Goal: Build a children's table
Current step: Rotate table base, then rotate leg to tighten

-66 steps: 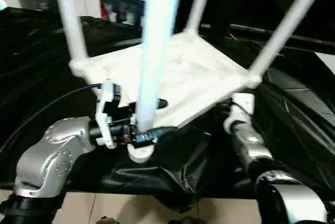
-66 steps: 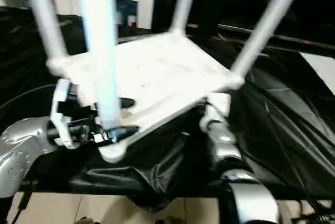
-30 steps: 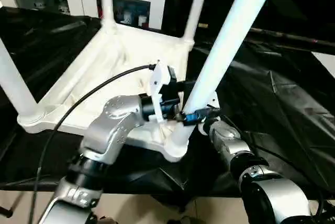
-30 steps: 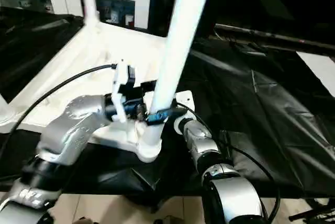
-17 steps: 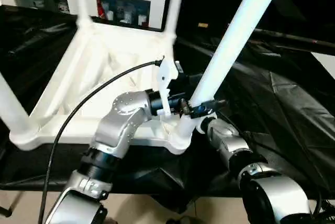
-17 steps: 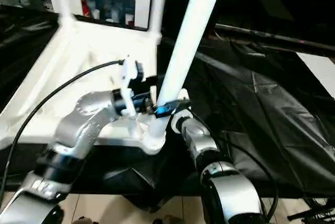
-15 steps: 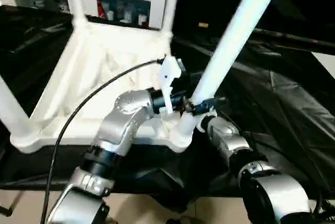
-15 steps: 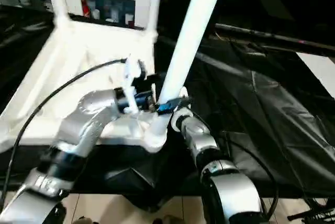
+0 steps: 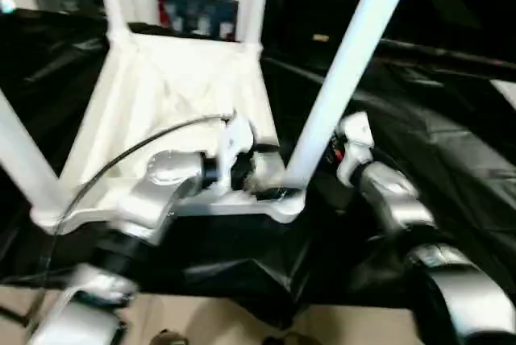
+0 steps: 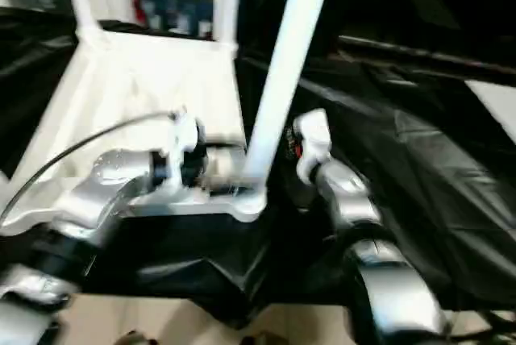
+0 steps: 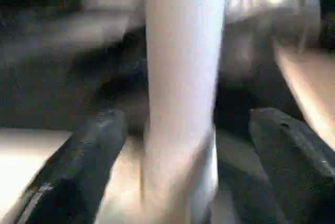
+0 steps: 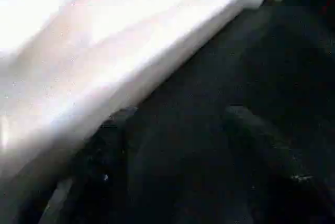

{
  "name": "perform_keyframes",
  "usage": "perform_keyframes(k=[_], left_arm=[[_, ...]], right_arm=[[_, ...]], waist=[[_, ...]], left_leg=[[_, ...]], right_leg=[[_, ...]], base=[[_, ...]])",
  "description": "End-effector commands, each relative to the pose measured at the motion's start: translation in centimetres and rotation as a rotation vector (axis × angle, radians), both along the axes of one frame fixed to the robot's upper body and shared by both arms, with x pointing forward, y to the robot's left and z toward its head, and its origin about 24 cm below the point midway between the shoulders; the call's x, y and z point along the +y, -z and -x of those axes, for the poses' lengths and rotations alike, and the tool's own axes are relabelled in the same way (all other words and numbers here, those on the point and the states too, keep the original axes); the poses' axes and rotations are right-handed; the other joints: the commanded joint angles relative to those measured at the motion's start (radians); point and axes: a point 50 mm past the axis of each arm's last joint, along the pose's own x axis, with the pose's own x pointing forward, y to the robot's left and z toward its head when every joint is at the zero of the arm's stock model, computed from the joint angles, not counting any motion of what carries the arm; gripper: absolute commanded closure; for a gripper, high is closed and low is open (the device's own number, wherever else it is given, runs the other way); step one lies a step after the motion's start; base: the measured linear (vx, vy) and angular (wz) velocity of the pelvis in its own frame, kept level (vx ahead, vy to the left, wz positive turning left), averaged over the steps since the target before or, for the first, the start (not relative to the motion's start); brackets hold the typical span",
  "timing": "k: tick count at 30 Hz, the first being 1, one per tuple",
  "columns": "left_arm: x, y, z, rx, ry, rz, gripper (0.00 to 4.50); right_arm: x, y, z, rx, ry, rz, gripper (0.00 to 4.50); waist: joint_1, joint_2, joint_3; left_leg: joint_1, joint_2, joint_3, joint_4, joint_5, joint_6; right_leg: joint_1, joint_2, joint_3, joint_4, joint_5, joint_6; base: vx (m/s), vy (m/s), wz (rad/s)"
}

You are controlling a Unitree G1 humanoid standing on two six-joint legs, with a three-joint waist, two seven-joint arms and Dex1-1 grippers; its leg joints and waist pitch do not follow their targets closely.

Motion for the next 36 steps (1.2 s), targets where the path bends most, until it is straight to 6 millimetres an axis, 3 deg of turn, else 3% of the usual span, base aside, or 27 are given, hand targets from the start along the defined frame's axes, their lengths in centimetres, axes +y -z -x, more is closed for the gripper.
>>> perform_keyframes(k=[1, 2, 4, 5, 7, 8, 9, 12, 13, 14, 15, 17, 20, 23, 24, 27, 28, 31, 33, 34, 36], left_arm=[[-0.9, 0.2, 0.0, -0.011, 0.056, -0.031, 0.63], [-0.8, 0.4, -0.1, -0.012, 0.068, -0.063, 0.88], [-0.3, 0.9, 0.0, -0.009, 0.110, -0.168, 0.94], [-0.1, 1.0, -0.1, -0.009, 0.111, -0.197, 1.03], [0.2, 1.1, -0.4, -0.013, 0.096, -0.210, 1.28], [0.2, 1.1, -0.5, -0.014, 0.094, -0.211, 1.36], [0.2, 1.1, -0.5, -0.014, 0.094, -0.211, 1.41], [1.0, 1.3, -0.9, -0.009, 0.071, -0.250, 1.74], [1.2, 1.3, -1.1, -0.009, 0.064, -0.254, 1.74], [1.2, 1.3, -1.2, -0.007, 0.060, -0.253, 1.82], [1.4, 1.2, -1.4, 0.006, 0.044, -0.257, 1.84], [1.5, 1.2, -1.5, 0.010, 0.039, -0.260, 2.07], [2.3, 1.2, -1.9, 0.042, 0.010, -0.308, 2.26], [2.7, 1.0, -1.9, 0.060, 0.004, -0.315, 2.54], [3.0, 1.1, -1.8, 0.075, 0.001, -0.318, 2.64], [3.5, 1.4, -1.7, 0.093, -0.012, -0.333, 2.74], [3.6, 1.5, -1.8, 0.095, -0.020, -0.340, 2.86], [3.9, 1.6, -1.8, 0.097, -0.035, -0.337, 3.08], [4.1, 1.8, -2.0, 0.094, -0.055, -0.338, 3.19], [4.2, 2.0, -2.1, 0.090, -0.073, -0.336, 3.34], [4.2, 2.2, -2.2, 0.089, -0.098, -0.330, 3.52]], right_arm=[[-0.2, -0.9, -0.2, -0.031, -0.045, 0.027, 1.70], [-0.7, -1.1, 0.1, -0.032, -0.068, 0.041, 1.70], [-1.5, -1.4, 0.8, -0.035, -0.124, 0.078, 1.70], [-1.8, -1.5, 1.1, -0.035, -0.145, 0.089, 1.70], [-1.9, -1.6, 1.7, -0.030, -0.178, 0.085, 1.70], [-1.9, -1.6, 1.8, -0.027, -0.187, 0.082, 1.70], [-1.9, -1.6, 1.8, -0.027, -0.187, 0.082, 1.70], [-1.9, -1.8, 3.1, 0.001, -0.276, 0.066, 1.70], [-1.8, -2.0, 3.7, 0.013, -0.318, 0.062, 1.70], [-1.8, -2.0, 3.9, 0.015, -0.331, 0.063, 1.70], [-1.8, -2.2, 4.4, 0.027, -0.374, 0.070, 1.70], [-1.8, -2.3, 4.7, 0.033, -0.389, 0.072, 1.70], [-2.0, -3.0, 5.7, 0.056, -0.442, 0.085, 1.70], [-2.0, -3.5, 6.0, 0.061, -0.457, 0.090, 1.70], [-2.0, -3.6, 5.8, 0.056, -0.457, 0.094, 1.70], [-1.9, -3.9, 5.7, 0.053, -0.456, 0.102, 1.70], [-1.8, -4.1, 5.7, 0.054, -0.457, 0.103, 1.70], [-1.5, -4.3, 5.8, 0.053, -0.465, 0.100, 1.70], [-1.0, -4.3, 5.6, 0.055, -0.470, 0.099, 1.70], [-0.7, -4.1, 5.5, 0.055, -0.469, 0.096, 1.70], [-0.3, -4.2, 5.4, 0.056, -0.469, 0.096, 1.70]], waist=[[-0.002, 0.024, -0.075], [-0.001, 0.027, -0.074], [-0.003, 0.044, -0.073], [-0.003, 0.037, -0.073], [-0.004, 0.045, -0.071], [-0.003, 0.038, -0.073], [-0.002, 0.047, -0.074], [-0.003, 0.058, -0.071], [-0.002, 0.061, -0.070], [-0.002, 0.057, -0.071], [-0.003, 0.070, -0.070], [-0.002, 0.065, -0.069], [0.000, 0.070, -0.065], [0.000, 0.071, -0.065], [0.000, 0.091, -0.066], [-0.006, 0.075, -0.069], [-0.004, 0.080, -0.070], [-0.003, 0.074, -0.070], [-0.003, 0.086, -0.068], [-0.006, 0.096, -0.067], [-0.014, 0.066, -0.067]], left_leg=[[0.008, 0.006, -0.001, -0.067, -0.195, 0.022], [0.009, 0.008, -0.003, -0.067, -0.204, 0.018], [0.009, 0.011, -0.006, -0.069, -0.222, 0.011], [0.010, 0.011, -0.006, -0.069, -0.227, 0.016], [0.006, 0.006, -0.007, -0.068, -0.225, 0.024], [0.007, 0.006, -0.006, -0.065, -0.225, 0.033], [0.007, 0.006, -0.006, -0.066, -0.217, 0.037], [0.001, 0.004, -0.009, -0.067, -0.226, 0.041], [0.004, 0.003, -0.007, -0.066, -0.230, 0.044], [0.003, 0.003, -0.008, -0.065, -0.229, 0.051], [0.003, 0.003, -0.008, -0.067, -0.235, 0.049], [0.003, 0.003, -0.008, -0.067, -0.247, 0.050], [0.009, 0.002, -0.009, -0.067, -0.285, 0.044], [0.009, 0.002, -0.012, -0.069, -0.290, 0.036], [0.010, 0.003, -0.015, -0.071, -0.294, 0.030], [0.005, 0.000, -0.014, -0.069, -0.281, 0.032], [0.005, 0.000, -0.013, -0.068, -0.271, 0.034], [0.004, 0.001, -0.012, -0.068, -0.260, 0.039], [0.005, 0.001, -0.013, -0.069, -0.265, 0.037], [0.006, -0.002, -0.014, -0.069, -0.281, 0.033], [0.004, -0.004, -0.012, -0.066, -0.296, 0.033]], right_leg=[[0.058, -0.045, 0.043, -0.068, -0.122, -0.218], [0.058, -0.048, 0.043, -0.068, -0.130, -0.222], [0.058, -0.051, 0.043, -0.067, -0.131, -0.233], [0.061, -0.048, 0.041, -0.070, -0.125, -0.230], [0.064, -0.046, 0.043, -0.069, -0.112, -0.234], [0.066, -0.048, 0.043, -0.071, -0.128, -0.229], [0.064, -0.049, 0.043, -0.073, -0.135, -0.235], [0.069, -0.049, 0.041, -0.077, -0.182, -0.224], [0.067, -0.046, 0.041, -0.083, -0.192, -0.216], [0.067, -0.045, 0.042, -0.081, -0.185, -0.213], [0.065, -0.044, 0.040, -0.084, -0.199, -0.214], [0.065, -0.046, 0.039, -0.087, -0.233, -0.206], [0.057, -0.045, 0.037, -0.101, -0.354, -0.166], [0.054, -0.048, 0.036, -0.106, -0.405, -0.145], [0.053, -0.049, 0.036, -0.104, -0.400, -0.151], [0.057, -0.045, 0.034, -0.101, -0.347, -0.166], [0.057, -0.046, 0.035, -0.100, -0.337, -0.173], [0.057, -0.046, 0.034, -0.099, -0.326, -0.175], [0.056, -0.047, 0.034, -0.101, -0.342, -0.169], [0.055, -0.045, 0.032, -0.104, -0.365, -0.162], [0.055, -0.044, 0.029, -0.112, -0.426, -0.138]], base=[[0.000, 0.000, 0.00], [0.000, 0.000, 0.00], [0.000, 0.000, 0.00], [0.000, 0.000, 0.00], [0.000, 0.000, 0.00], [0.000, 0.000, 0.00], [0.000, 0.000, 0.00], [0.000, 0.000, 0.00], [0.000, 0.000, 0.00], [0.000, 0.000, 0.00], [0.000, 0.000, 0.00], [0.000, 0.000, 0.00], [0.000, 0.000, 0.00], [0.000, 0.000, 0.00], [0.000, 0.000, 0.00], [0.000, 0.000, 0.00], [0.000, 0.000, 0.00], [0.000, 0.000, 0.00], [0.000, 0.000, 0.00], [0.000, 0.000, 0.00], [0.000, 0.000, 0.00]])
